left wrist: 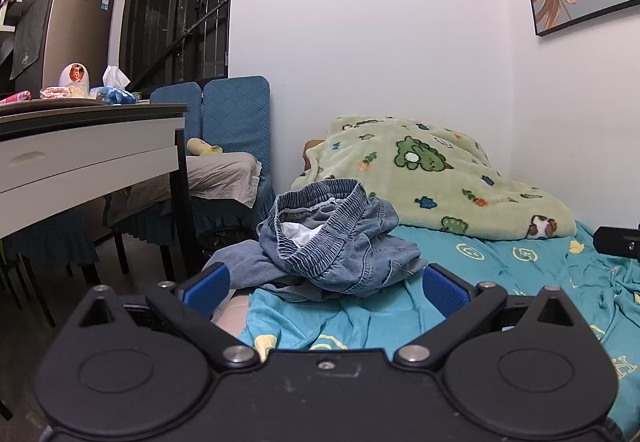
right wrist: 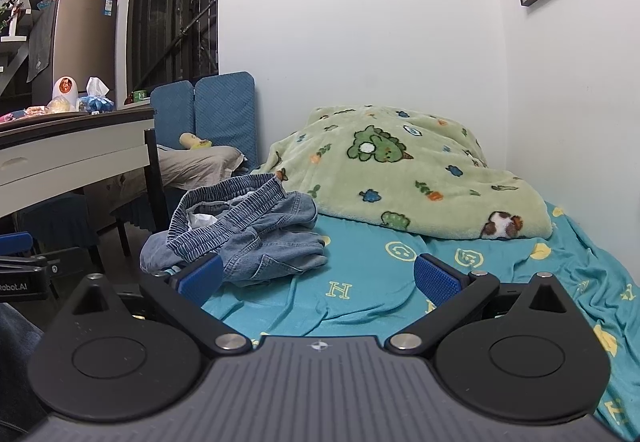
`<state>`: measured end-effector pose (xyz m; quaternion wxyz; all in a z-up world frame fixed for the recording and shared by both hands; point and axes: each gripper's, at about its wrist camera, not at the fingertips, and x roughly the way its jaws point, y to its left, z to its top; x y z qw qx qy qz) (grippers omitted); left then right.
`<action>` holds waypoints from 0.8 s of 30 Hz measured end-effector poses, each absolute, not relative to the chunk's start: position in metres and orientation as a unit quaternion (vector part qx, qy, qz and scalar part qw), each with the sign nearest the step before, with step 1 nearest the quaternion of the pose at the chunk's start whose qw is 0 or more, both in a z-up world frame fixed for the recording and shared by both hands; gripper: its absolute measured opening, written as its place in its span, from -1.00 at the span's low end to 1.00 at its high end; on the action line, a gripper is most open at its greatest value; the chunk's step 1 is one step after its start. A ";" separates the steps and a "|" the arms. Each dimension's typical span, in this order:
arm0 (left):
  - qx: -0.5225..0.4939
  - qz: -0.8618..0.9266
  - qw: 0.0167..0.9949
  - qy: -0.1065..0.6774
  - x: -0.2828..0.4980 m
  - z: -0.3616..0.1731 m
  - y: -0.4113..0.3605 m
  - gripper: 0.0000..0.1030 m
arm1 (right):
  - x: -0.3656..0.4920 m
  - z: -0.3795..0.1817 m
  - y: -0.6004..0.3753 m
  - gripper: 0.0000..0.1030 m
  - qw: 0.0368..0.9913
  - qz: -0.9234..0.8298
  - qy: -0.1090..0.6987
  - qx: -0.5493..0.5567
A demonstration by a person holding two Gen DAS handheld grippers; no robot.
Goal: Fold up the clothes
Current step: 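Move both tools toward the crumpled blue jeans on the bed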
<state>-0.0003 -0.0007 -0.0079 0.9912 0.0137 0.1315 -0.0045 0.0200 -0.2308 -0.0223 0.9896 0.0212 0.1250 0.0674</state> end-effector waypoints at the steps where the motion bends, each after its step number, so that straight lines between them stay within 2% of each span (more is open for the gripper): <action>1: 0.014 -0.005 0.991 0.131 0.000 -0.008 -0.001 1.00 | 0.020 -0.022 -0.231 1.00 0.990 0.068 0.124 0.021; 15: -0.014 -0.006 0.989 0.150 0.012 0.000 0.008 1.00 | 0.027 -0.023 -0.234 1.00 0.988 0.074 0.126 0.043; 24: -0.009 -0.026 0.982 0.185 0.072 0.021 0.007 1.00 | 0.068 -0.028 -0.240 1.00 0.987 0.054 0.125 0.080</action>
